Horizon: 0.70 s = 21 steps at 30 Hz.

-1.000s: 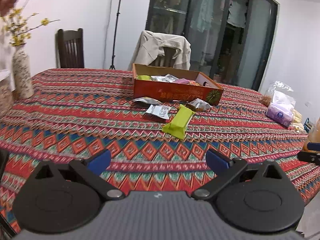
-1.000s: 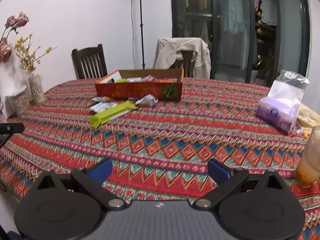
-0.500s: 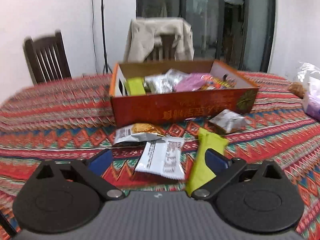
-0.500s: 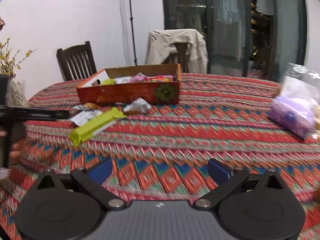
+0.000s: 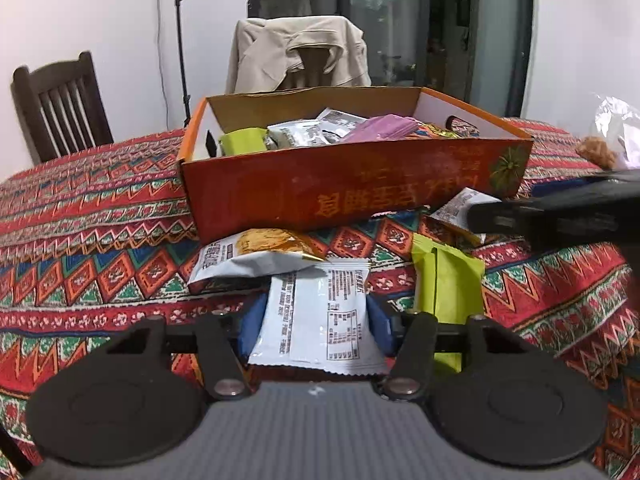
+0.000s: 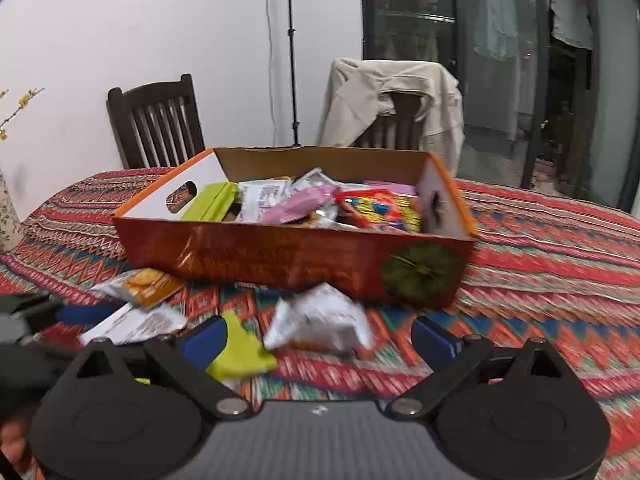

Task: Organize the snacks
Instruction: 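Grasp a white packet with the left tool while the right tool grasps a white packet, then carry both white packets into the cardboard box and open both tools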

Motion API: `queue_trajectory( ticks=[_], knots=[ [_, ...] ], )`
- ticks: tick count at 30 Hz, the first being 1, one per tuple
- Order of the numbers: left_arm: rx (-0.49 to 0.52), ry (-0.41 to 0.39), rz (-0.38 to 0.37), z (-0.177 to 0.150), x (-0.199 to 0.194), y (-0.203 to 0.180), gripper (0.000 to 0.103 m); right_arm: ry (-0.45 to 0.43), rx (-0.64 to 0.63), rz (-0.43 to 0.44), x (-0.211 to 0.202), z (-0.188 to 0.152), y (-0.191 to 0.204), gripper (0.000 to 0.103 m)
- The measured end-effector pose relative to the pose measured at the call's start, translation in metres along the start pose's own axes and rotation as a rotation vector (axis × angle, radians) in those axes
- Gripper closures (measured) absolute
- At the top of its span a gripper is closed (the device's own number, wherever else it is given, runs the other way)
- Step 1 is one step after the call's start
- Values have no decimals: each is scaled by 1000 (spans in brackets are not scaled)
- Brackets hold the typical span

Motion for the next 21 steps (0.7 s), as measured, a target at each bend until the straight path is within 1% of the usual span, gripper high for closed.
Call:
queue_trajectory(
  ticks=[1,2,3,4,6,8,10,12,16,17,18,19,20,21],
  knots=[
    [0,-4,-2,0,0,0,52,7,5,-5,11,2,1,13],
    [-7,-4,-4,-1,-1,1,54,14,9,-22,31,3,3,15],
    [-11,-3,-3,-1,-1,2,57,14,9,-22,31,3,3,19],
    [-12,0,-1,-1,-3,2,58,29,0,-30,43,0,4,26],
    [-4,0,-7,-2,-6,0,62,44,-2,-32,47,-2,3,37],
    [-5,4,-27,-1,-10,-3,62,47,21,-23,48,-5,1,39],
    [-23,10,-46,-1,-16,-5,62,49,55,2,40,-2,-4,45],
    [-43,4,-50,0,-27,-6,62,51,65,8,37,-2,-5,46],
    [-86,-46,-83,-3,-74,-11,62,42,66,14,7,-8,-11,46],
    [-95,-69,-76,-5,-90,-12,62,38,63,13,-5,-12,-14,46],
    [-109,-89,-66,-8,-106,-13,62,36,56,15,-32,-22,-20,46],
    [-128,-108,-52,-13,-122,-14,62,31,56,21,-48,-28,-23,46],
    [-144,-120,-43,-17,-135,-15,62,31,56,21,-48,-28,-23,46],
    [-165,-132,-34,-23,-147,-16,62,27,62,27,-62,-34,-27,46]
  ],
)
Point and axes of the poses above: each gripper's, at about its wrist camera, not at the fingertips, and x roughly the way its jaws point, y to its left, z to its top, the point moved 5 cm from there along x, roughly the way its jaws point, and after that the axes turned 14 degrees about x, right-handed, at the moved point
